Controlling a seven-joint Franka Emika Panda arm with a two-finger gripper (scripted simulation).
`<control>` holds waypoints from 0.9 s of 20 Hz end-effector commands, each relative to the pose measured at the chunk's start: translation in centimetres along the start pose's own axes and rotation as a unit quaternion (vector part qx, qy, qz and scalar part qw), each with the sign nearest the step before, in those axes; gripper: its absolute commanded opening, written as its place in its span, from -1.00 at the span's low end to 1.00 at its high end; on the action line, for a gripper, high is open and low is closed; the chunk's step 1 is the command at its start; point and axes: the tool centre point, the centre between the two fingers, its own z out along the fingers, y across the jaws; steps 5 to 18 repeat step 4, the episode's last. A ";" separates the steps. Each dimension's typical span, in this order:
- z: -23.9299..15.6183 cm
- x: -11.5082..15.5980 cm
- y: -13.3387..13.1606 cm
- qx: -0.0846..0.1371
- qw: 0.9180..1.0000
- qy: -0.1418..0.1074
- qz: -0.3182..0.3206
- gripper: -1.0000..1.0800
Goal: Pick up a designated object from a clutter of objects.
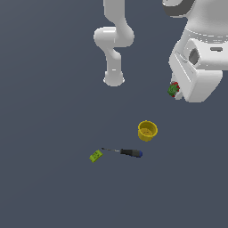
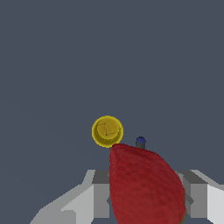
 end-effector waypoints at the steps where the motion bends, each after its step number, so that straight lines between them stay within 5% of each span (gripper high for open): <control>1: -0.3 0.2 0.1 0.000 1.000 0.000 0.000 -1.00; 18: -0.4 0.4 0.1 0.000 1.000 0.000 0.000 -1.00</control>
